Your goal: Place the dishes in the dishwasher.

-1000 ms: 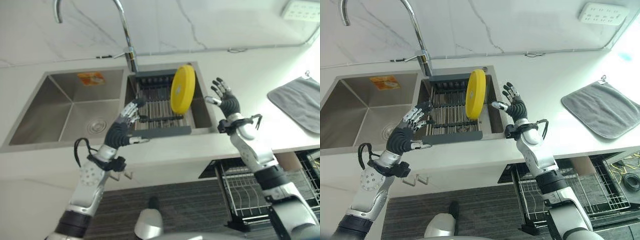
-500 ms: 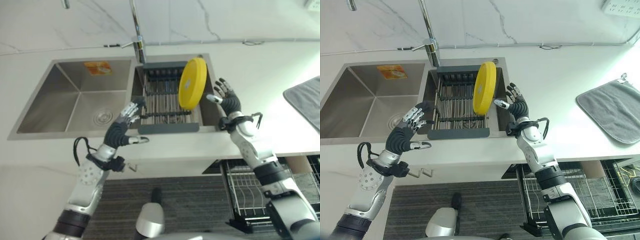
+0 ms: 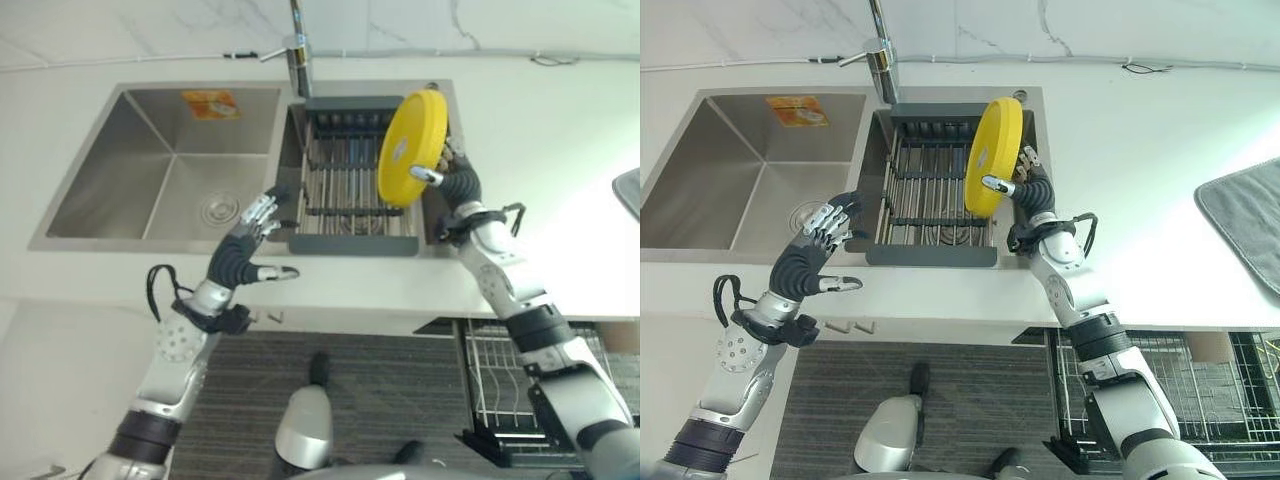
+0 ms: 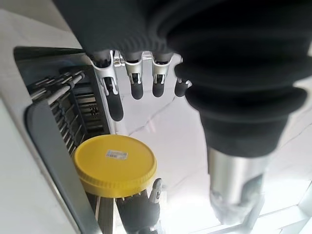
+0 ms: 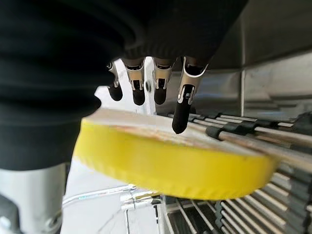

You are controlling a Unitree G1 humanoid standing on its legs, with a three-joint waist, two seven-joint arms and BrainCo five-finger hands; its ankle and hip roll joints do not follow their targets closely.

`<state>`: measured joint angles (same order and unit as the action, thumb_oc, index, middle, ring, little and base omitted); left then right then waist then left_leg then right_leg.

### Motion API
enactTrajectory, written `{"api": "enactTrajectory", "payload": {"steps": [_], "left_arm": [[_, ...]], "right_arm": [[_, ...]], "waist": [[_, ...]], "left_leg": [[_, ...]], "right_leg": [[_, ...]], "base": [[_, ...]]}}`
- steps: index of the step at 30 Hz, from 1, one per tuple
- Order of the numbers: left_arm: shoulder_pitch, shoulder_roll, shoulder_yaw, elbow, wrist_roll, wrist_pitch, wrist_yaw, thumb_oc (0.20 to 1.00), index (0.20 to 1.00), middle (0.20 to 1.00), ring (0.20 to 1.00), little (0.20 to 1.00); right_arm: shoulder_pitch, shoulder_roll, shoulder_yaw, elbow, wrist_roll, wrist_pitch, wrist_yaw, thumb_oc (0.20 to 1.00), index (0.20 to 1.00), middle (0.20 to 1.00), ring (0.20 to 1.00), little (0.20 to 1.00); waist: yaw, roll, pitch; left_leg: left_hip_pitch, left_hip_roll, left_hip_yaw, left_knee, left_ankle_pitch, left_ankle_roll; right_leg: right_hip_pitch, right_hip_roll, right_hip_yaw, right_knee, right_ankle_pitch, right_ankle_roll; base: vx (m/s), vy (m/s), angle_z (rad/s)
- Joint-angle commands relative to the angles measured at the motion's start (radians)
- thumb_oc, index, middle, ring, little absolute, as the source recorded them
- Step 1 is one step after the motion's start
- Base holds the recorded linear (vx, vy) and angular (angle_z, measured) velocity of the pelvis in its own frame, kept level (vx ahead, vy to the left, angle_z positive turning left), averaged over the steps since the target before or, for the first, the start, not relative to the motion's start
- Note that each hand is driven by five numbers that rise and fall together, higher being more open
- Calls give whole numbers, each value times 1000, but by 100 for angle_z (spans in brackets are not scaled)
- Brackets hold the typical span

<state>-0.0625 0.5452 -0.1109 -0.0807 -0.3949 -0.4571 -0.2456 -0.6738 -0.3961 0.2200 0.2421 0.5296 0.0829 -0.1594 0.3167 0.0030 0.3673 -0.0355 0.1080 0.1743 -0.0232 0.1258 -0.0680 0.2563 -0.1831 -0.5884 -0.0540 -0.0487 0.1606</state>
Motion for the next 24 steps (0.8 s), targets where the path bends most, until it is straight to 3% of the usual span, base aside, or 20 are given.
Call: {"api": "enactTrajectory", "payload": {"steps": [1,22,24], "left_arm": [[-16,37,-8,-71,-47,-67,-7,1000,1000,1000,1000,1000],[-29,25,-38,-80,-26,-50,16,1000,1000,1000,1000,1000],[-28,25,-40,-77,-32,-49,12,1000,1000,1000,1000,1000]], "right_arm": [[-62,-44,13,-7,-3,-26,8,1000,1000,1000,1000,1000],[-117,-35,47,6,-141,77,-159,1000,1000,1000,1000,1000],[-118,-38,40,22,-175,81,-213,451,451,451,451,451]], "waist": [[16,12,-69],[19,24,-62],[21,26,-62]], "left_leg": [[-74,47,-15,-34,23,-46],[-53,38,-19,-42,14,-40],[-54,36,-18,-42,13,-40]], "right_leg": [[-24,-37,-23,171,-98,-35],[-32,-47,-27,185,-93,-32],[-32,-49,-29,186,-92,-32]], "base": [[0,0,0],[-1,6,0],[0,0,0]]}}
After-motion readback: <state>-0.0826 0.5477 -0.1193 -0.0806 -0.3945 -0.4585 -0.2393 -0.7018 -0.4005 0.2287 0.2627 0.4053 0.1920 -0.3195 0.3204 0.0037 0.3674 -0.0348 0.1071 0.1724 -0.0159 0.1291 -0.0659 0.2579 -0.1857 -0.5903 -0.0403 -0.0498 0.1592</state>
